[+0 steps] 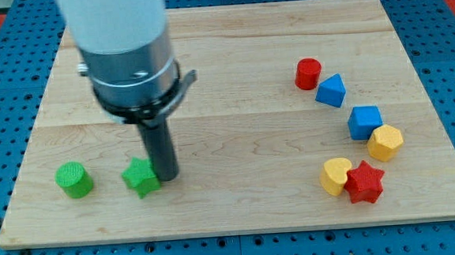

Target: Slide the yellow heart to the center

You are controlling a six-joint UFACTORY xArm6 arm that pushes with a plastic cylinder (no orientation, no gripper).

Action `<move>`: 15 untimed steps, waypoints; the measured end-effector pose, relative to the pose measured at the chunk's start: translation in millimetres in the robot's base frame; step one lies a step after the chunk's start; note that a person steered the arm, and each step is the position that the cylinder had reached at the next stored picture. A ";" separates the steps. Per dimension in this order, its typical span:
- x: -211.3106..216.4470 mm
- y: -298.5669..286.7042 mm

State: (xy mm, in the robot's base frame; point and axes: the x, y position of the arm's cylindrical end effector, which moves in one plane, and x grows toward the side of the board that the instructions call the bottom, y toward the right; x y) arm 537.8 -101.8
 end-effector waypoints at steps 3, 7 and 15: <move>1.3 -21.0; -5.3 68.1; 46.6 199.6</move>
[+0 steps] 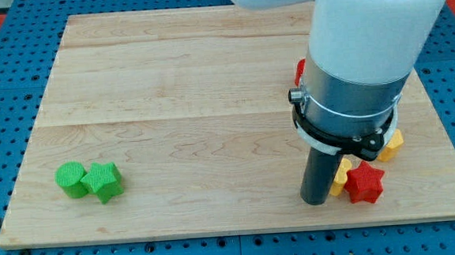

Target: Slide the yellow heart to the center

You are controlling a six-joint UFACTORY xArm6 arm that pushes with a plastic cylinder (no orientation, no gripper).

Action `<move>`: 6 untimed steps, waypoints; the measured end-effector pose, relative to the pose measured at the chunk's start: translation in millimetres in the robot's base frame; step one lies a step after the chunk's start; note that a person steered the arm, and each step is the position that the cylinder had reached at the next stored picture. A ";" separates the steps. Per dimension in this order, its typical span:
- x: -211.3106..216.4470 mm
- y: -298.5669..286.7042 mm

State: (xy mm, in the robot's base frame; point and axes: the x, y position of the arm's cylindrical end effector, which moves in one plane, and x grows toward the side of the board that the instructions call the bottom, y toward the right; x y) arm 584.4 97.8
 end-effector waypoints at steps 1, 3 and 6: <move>7.3 6.5; 7.3 23.5; 7.3 51.1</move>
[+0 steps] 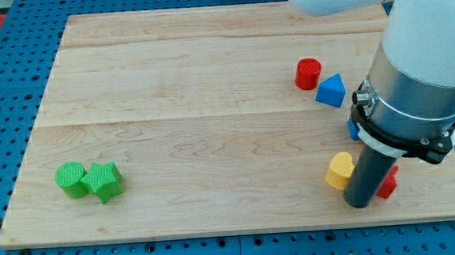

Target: Slide the yellow heart to the center

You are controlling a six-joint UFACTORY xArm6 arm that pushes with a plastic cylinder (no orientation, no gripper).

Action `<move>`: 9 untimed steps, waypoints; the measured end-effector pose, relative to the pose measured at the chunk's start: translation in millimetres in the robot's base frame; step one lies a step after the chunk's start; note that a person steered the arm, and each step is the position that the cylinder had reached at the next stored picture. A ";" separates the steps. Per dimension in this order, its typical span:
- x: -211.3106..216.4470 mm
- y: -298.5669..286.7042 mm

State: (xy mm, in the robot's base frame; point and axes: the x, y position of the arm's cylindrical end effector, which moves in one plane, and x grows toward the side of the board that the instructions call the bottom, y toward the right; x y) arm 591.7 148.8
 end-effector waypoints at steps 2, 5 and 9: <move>-3.9 5.3; -60.4 -37.7; -93.2 -30.1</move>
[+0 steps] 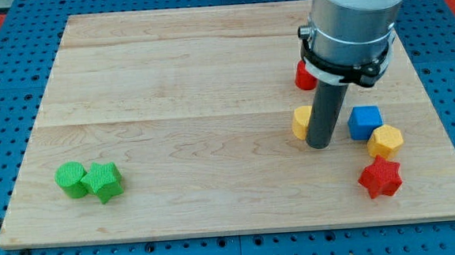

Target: Slide the yellow heart to the center

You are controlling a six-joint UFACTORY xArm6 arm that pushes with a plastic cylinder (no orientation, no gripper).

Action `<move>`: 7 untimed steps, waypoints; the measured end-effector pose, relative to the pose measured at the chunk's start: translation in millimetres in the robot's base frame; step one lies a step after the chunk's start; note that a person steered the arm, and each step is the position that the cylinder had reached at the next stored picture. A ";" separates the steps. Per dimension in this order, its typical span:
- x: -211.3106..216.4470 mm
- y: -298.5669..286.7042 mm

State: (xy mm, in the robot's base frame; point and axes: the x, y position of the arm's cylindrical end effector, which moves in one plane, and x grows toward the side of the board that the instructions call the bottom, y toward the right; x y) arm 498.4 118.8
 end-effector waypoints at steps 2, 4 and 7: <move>-3.1 1.5; -3.1 15.9; -33.9 15.8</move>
State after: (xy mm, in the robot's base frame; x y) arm 464.5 134.6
